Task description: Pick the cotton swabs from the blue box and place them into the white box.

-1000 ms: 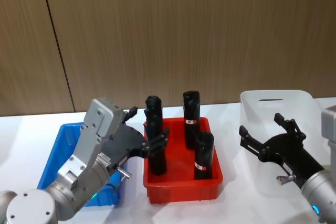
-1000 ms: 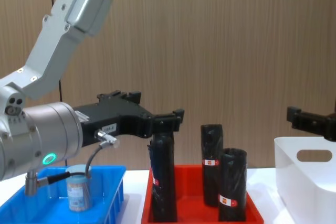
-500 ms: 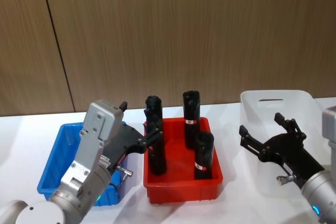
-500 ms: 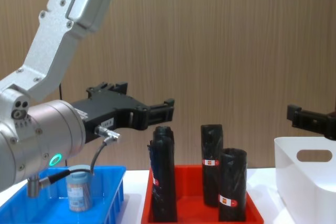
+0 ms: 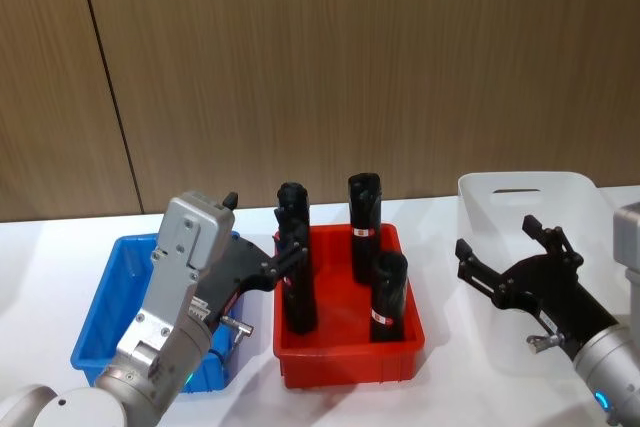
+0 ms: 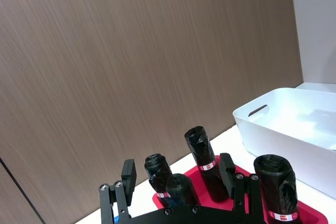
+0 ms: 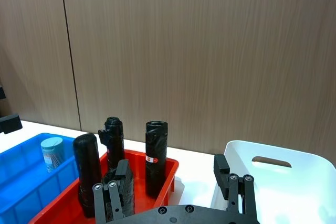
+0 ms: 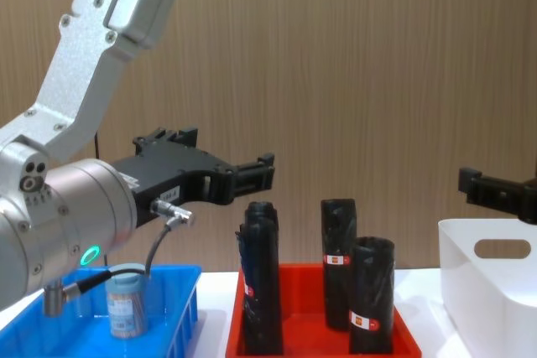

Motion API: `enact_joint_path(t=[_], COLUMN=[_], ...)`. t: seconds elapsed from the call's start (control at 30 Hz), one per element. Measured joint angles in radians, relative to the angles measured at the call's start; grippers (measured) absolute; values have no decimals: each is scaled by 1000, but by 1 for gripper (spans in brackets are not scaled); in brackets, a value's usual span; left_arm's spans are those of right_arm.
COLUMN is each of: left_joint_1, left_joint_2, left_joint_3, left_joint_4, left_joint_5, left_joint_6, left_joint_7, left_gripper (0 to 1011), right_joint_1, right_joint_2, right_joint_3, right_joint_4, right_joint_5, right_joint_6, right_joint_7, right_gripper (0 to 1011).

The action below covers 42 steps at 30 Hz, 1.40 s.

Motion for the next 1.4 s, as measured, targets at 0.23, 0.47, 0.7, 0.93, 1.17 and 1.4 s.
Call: enact_joint_path(t=[0.23, 0.47, 0.7, 0.93, 1.17, 1.4], left_joint_1=[0, -1, -1, -1, -1, -1], left_joint_2=[0, 0, 0, 0, 0, 0], left_joint_3=[0, -1, -1, -1, -1, -1], left_joint_4=[0, 0, 0, 1, 1, 1], left_joint_5=[0, 0, -1, -1, -1, -1], left_joint_6=[0, 0, 0, 1, 1, 1], left_joint_7=[0, 0, 0, 0, 0, 0], left_gripper=[1004, 1004, 1004, 1004, 1004, 1004], right_joint_1=[0, 0, 0, 5, 27, 64], right_joint_2=[0, 0, 0, -1, -6, -19], right_joint_3=[0, 0, 0, 1, 0, -5], right_joint_4=[0, 0, 1, 8, 36, 84], right_joint_5=[0, 0, 0, 6, 14, 20], right_joint_6=[0, 0, 0, 9, 44, 83], right_joint_7=[0, 0, 2, 19, 75, 143], right_gripper=[1001, 1002, 1001, 1002, 1001, 1001])
